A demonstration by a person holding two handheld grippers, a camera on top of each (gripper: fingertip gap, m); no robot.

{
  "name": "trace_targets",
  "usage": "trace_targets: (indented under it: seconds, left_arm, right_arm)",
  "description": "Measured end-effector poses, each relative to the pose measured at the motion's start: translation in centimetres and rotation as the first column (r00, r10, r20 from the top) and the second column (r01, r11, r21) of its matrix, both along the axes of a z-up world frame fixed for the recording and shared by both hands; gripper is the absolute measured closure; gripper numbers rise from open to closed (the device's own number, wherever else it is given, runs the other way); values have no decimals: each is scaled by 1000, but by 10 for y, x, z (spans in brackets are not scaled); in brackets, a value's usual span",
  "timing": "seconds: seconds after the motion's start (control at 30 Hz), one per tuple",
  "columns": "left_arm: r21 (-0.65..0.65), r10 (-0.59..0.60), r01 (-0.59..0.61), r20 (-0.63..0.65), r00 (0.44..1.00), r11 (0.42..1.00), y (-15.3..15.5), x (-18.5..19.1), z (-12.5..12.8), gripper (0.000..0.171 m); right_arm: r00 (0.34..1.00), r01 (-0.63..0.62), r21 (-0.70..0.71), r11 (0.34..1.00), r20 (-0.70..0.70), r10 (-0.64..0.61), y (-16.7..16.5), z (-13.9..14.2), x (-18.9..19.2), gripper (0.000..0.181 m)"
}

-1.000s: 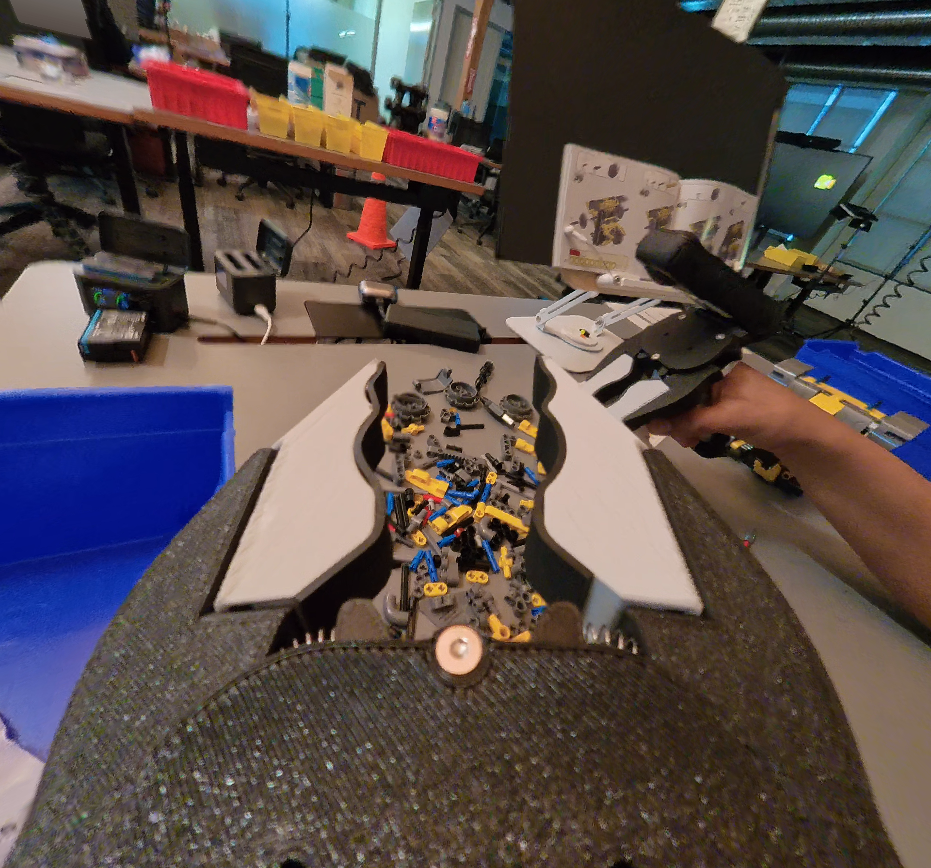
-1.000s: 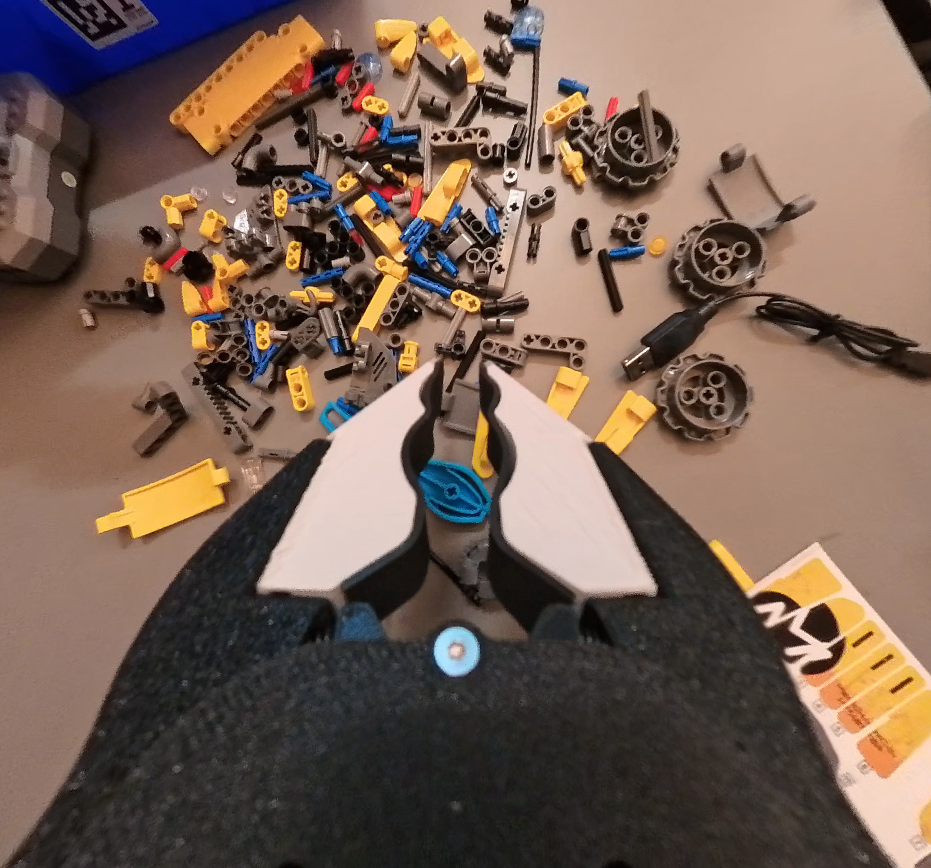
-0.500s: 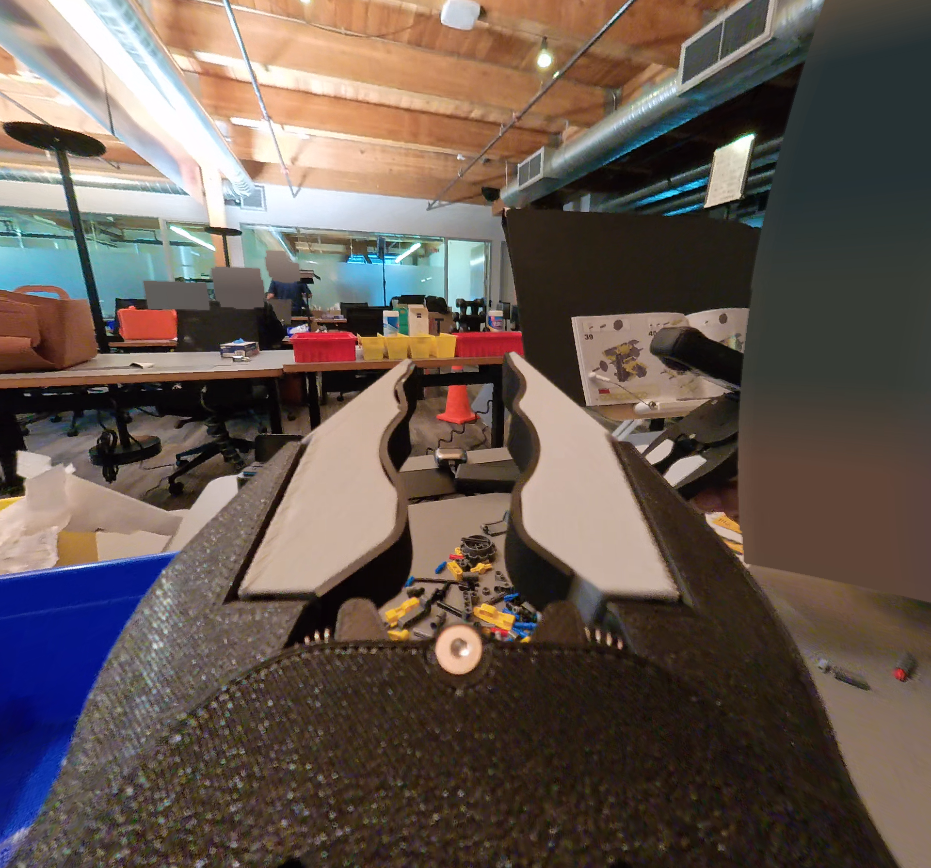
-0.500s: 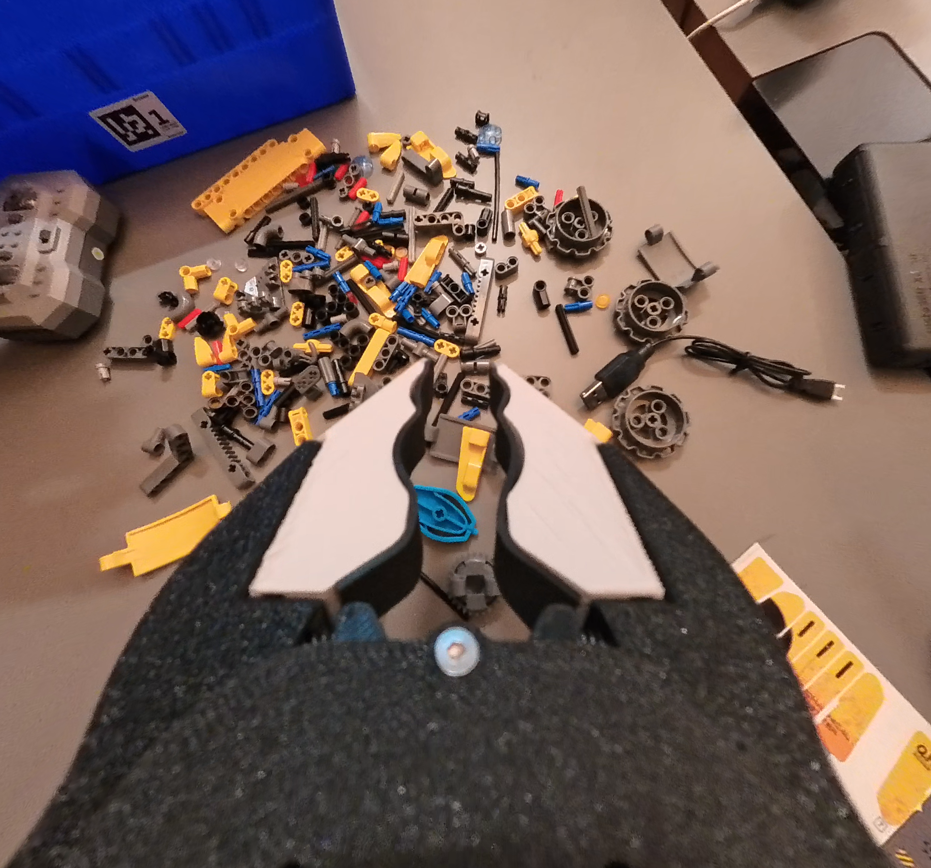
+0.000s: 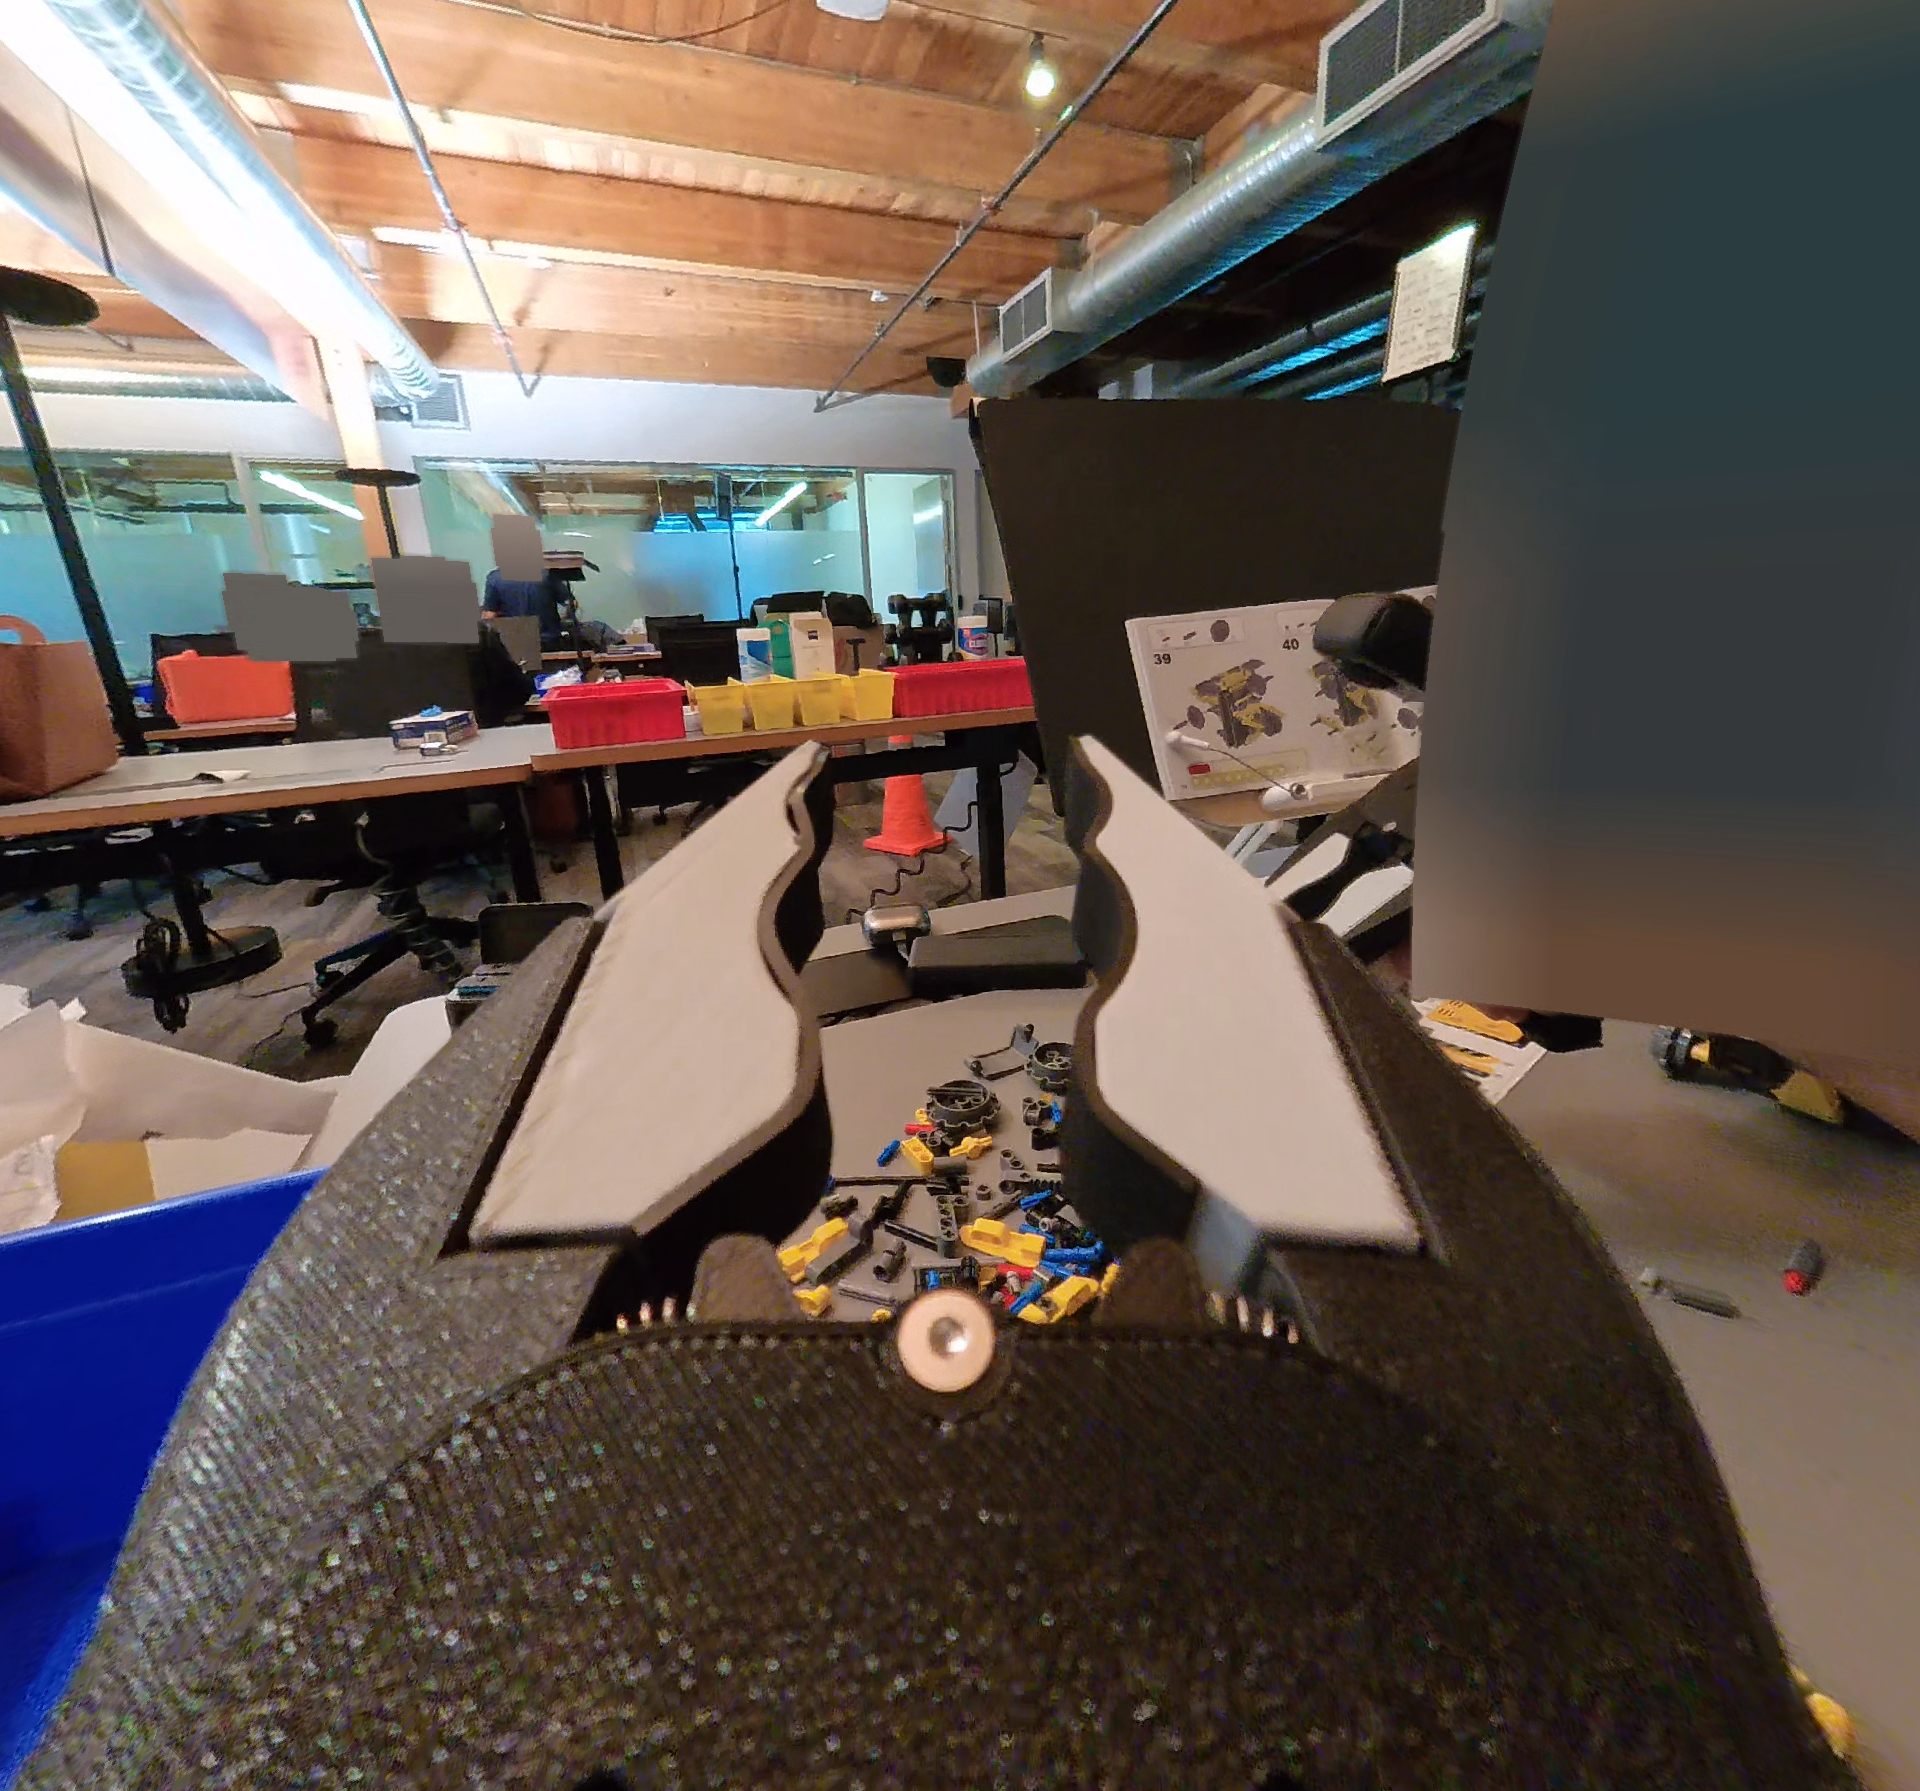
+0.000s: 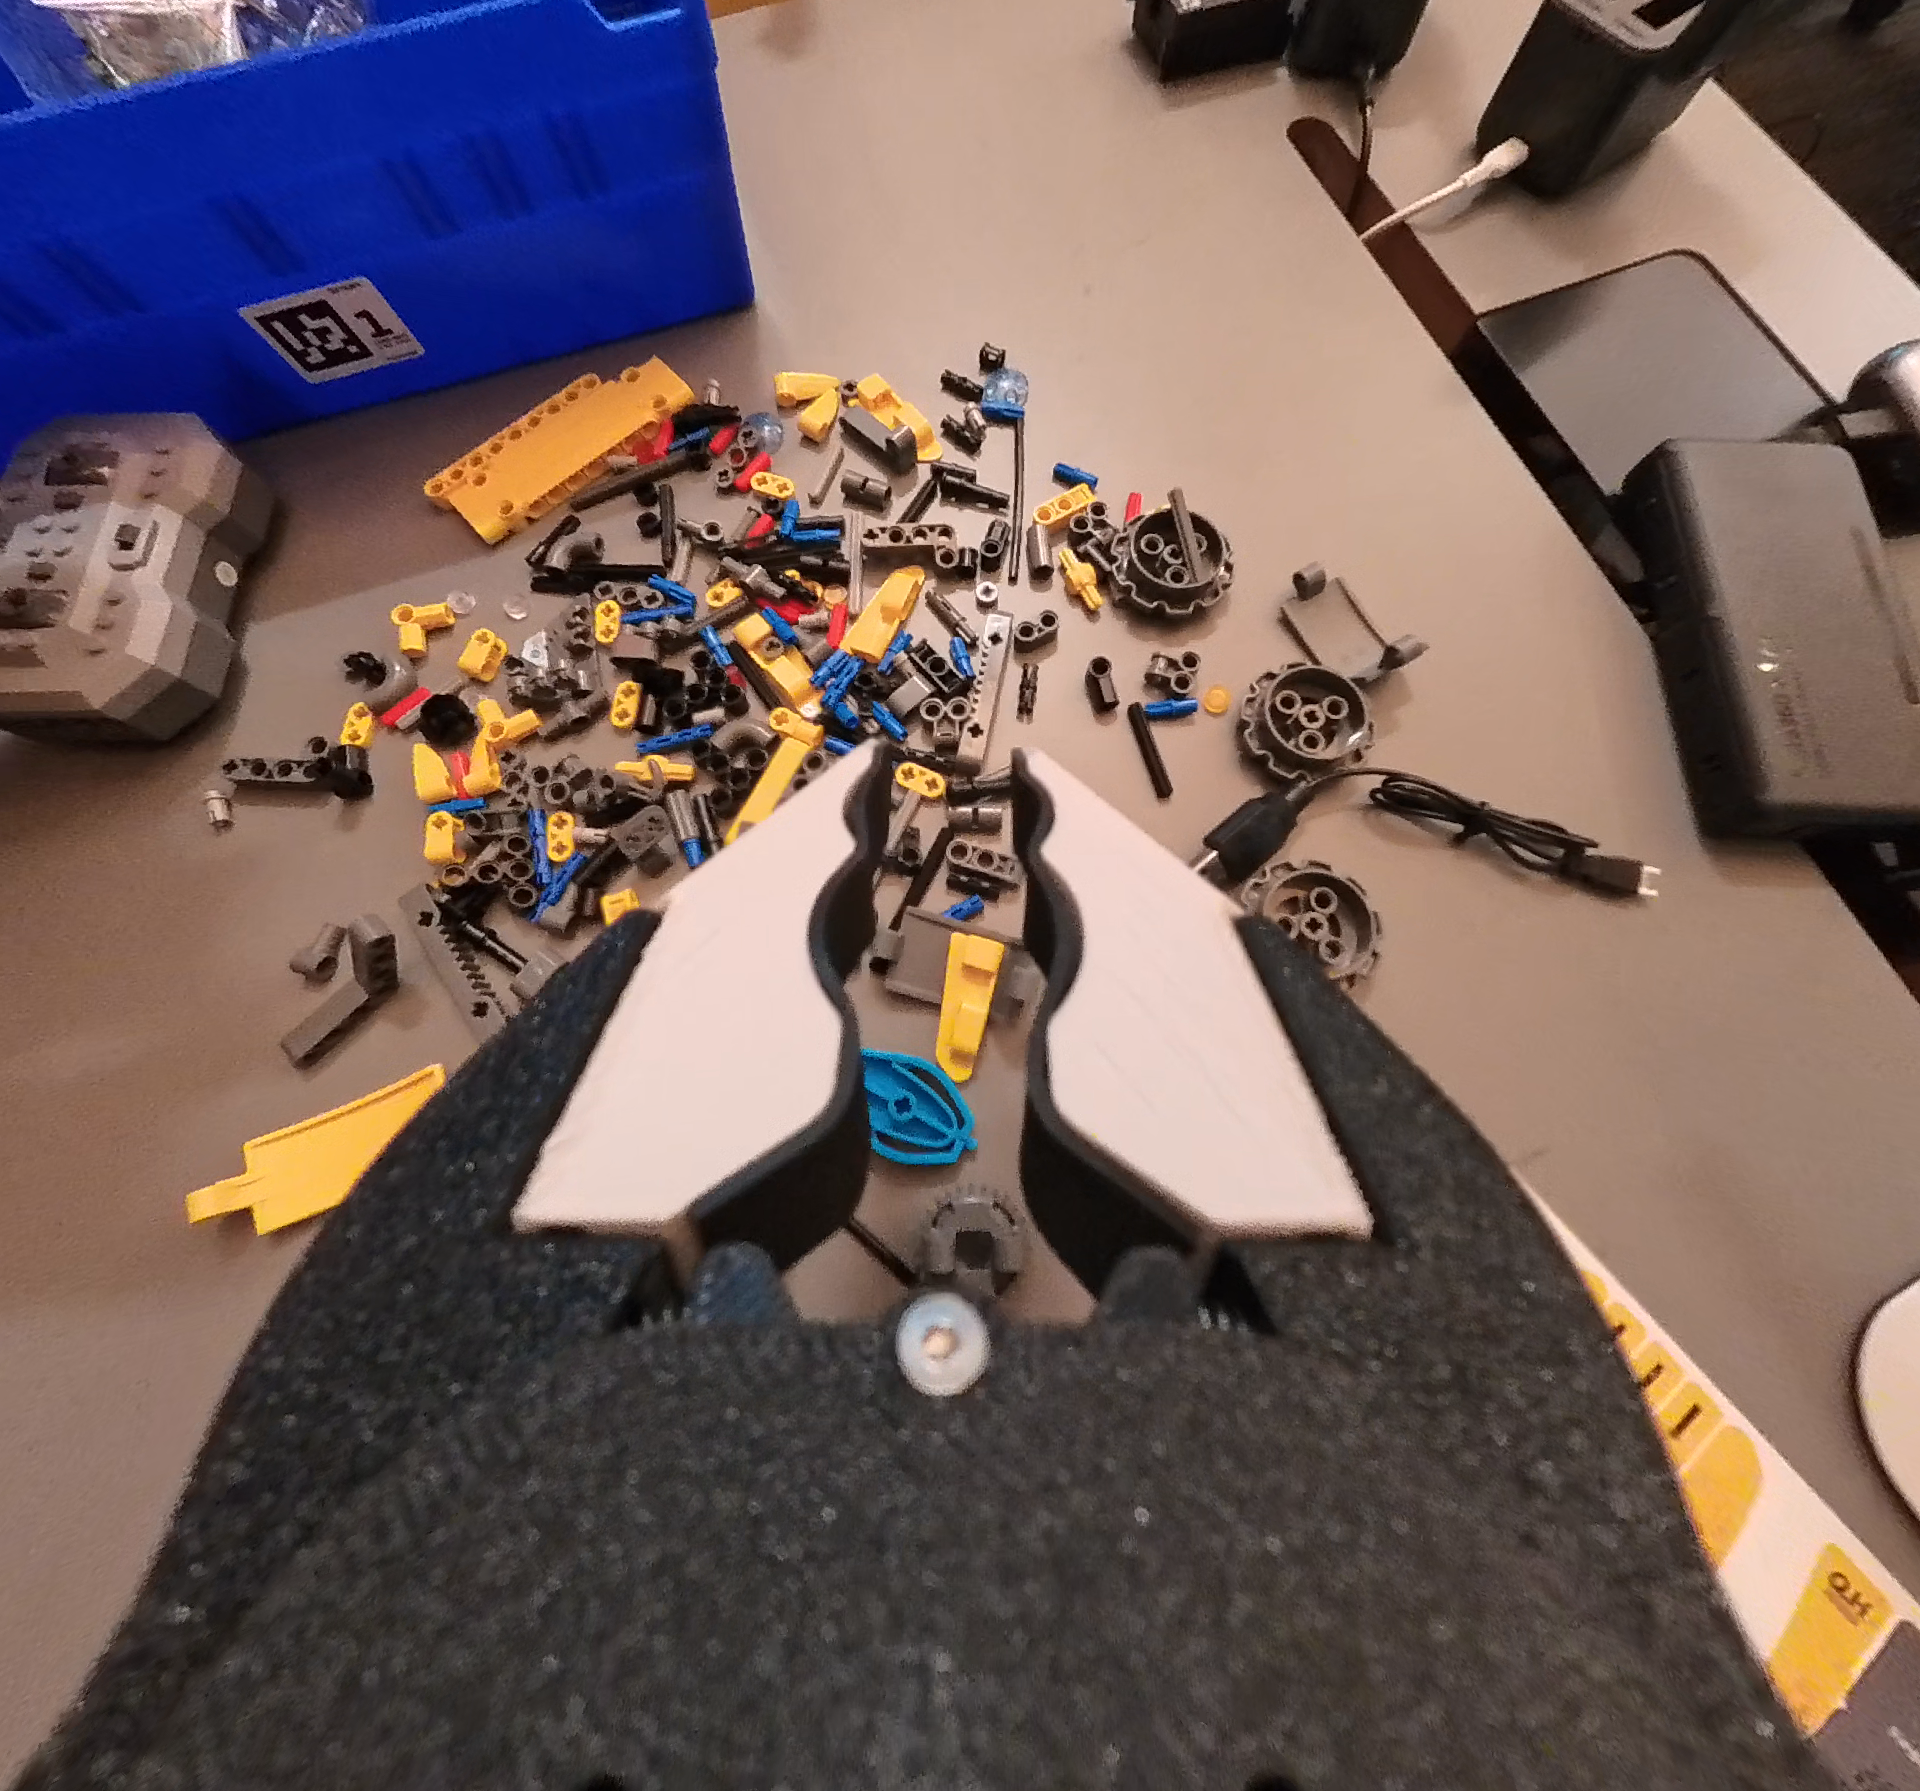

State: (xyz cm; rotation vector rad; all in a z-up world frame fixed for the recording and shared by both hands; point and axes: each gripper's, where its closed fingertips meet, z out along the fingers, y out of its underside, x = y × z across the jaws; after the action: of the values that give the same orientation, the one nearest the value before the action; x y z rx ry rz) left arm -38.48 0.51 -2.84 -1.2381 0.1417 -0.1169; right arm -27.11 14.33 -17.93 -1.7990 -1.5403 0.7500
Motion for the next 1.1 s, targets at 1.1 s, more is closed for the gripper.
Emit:
trace_targets:
  seconds: [1.1]
  left_arm:
    - [-71, 138, -140, -30, 990, 988, 12, -15, -9, 167]
  right_arm:
    - [995, -97, 101, 990, -6, 98, -25, -2, -19, 169]
